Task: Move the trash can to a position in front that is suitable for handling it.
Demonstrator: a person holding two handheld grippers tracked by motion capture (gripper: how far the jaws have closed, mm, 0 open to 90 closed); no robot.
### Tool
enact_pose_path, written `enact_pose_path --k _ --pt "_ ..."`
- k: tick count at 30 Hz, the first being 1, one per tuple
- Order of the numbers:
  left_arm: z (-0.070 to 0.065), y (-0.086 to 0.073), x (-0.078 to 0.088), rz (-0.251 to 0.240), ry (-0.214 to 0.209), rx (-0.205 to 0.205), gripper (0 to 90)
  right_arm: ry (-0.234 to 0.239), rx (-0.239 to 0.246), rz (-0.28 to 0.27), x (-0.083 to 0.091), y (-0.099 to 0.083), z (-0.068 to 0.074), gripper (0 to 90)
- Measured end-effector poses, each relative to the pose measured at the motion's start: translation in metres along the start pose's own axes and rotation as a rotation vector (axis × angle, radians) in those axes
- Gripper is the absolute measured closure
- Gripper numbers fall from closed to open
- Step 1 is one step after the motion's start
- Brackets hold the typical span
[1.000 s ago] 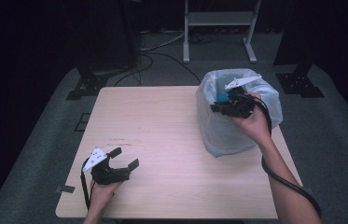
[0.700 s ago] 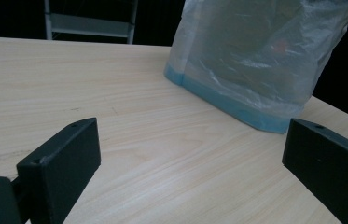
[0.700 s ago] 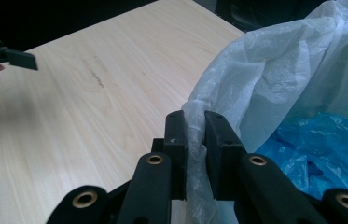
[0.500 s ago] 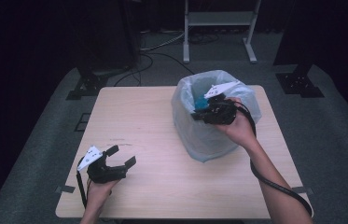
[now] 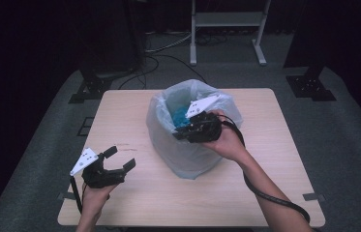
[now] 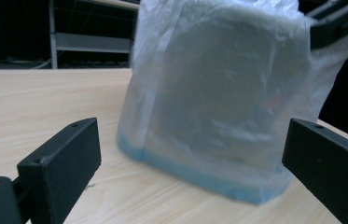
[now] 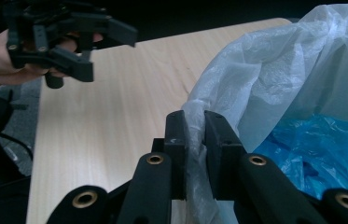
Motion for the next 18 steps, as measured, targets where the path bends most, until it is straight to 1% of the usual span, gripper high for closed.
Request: enact_pose_path --k 1,5,6,7,9,15,16,18 --pt "0.000 0.002 0.001 -0.003 -0.001 0.001 3.0 0.016 0.009 -0.001 -0.003 0.001 0.005 79.8" --pt "-0.002 0.016 0.005 -0.015 -0.008 -0.017 3.0 0.056 0.029 -0.006 -0.012 0.005 0.017 79.8" --pt "-0.002 0.016 0.005 -0.015 -0.008 -0.017 3.0 0.056 0.029 -0.006 -0.012 0.005 0.017 79.8" --pt "-0.003 0.021 0.006 -0.019 -0.012 -0.024 3.0 0.066 0.035 -0.007 -0.014 0.006 0.021 79.8" --pt "-0.004 0.028 0.008 -0.030 -0.019 -0.020 3.0 0.105 0.055 -0.010 -0.021 0.009 0.033 79.8" --pt "-0.006 0.039 0.015 -0.048 -0.025 -0.018 3.0 0.162 0.094 -0.011 -0.031 0.013 0.054 79.8" --pt "-0.006 0.039 0.015 -0.048 -0.025 -0.018 3.0 0.171 0.098 -0.012 -0.032 0.014 0.056 79.8" --pt "-0.007 0.044 0.018 -0.052 -0.028 -0.022 3.0 0.184 0.107 -0.013 -0.034 0.015 0.061 79.8"
Point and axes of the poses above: each handheld gripper's, and its own axes: x roughly backward along the jaws, y roughly out of its top, z roughly to its left, the point moved 8 cm from there along -x, roughly forward along the jaws, and after that the axes turned 12 degrees about -z, right-handed, at the moved point
